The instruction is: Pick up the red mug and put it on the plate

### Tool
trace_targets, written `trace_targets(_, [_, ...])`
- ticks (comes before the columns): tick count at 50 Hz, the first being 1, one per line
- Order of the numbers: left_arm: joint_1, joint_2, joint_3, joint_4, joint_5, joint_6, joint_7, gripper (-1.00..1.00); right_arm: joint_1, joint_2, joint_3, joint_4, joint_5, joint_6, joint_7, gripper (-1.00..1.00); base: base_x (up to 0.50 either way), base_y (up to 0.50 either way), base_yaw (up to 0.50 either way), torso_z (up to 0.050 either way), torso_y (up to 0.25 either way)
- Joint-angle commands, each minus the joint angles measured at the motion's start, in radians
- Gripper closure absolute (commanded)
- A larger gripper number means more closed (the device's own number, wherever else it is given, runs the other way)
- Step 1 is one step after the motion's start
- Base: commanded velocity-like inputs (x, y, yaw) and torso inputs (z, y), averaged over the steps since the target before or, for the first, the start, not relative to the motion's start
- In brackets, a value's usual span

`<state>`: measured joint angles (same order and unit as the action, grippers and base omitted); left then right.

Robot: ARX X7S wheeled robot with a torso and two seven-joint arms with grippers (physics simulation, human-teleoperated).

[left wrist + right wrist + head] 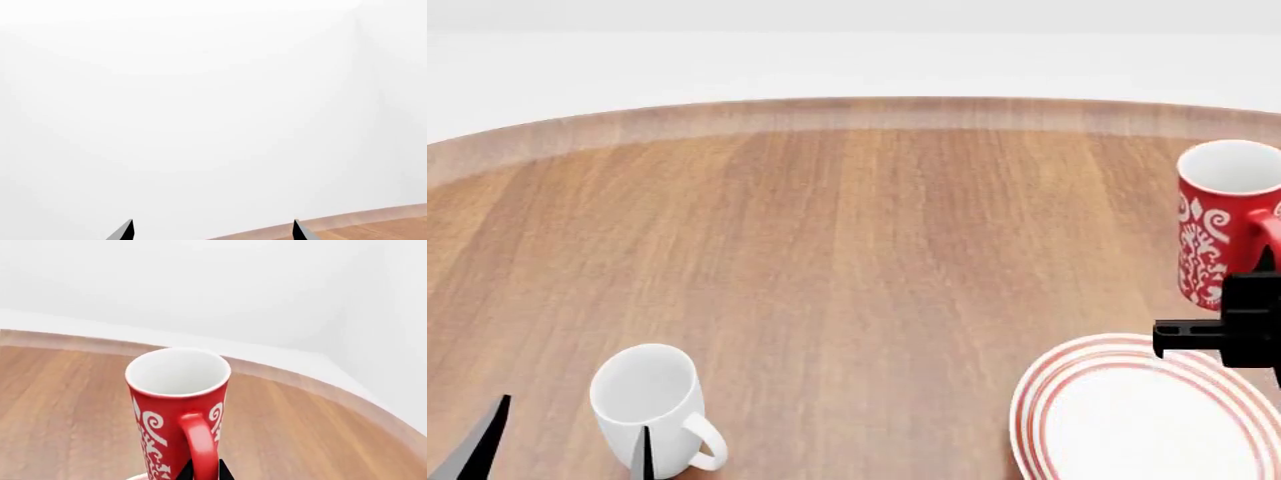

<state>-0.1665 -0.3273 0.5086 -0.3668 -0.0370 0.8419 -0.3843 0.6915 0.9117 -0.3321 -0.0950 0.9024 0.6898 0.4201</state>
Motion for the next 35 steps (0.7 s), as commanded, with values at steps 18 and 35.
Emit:
trace_targets(18, [-0.002, -0.001, 0.000, -0.004, 0.014, 0.006, -0.012, -1.00, 0.155, -0.111, -0.100, 0.384, -0.160, -0.117, -0.241, 1.00, 0.00, 0.00, 0.00, 0.000, 0.001])
trace_targets(35, [-0.004, -0.002, 0.001, -0.006, 0.023, 0.011, -0.018, -1.00, 0.073, -0.170, -0.044, 0.469, -0.173, -0.366, -0.324, 1.00, 0.00, 0.00, 0.00, 0.000, 0.000])
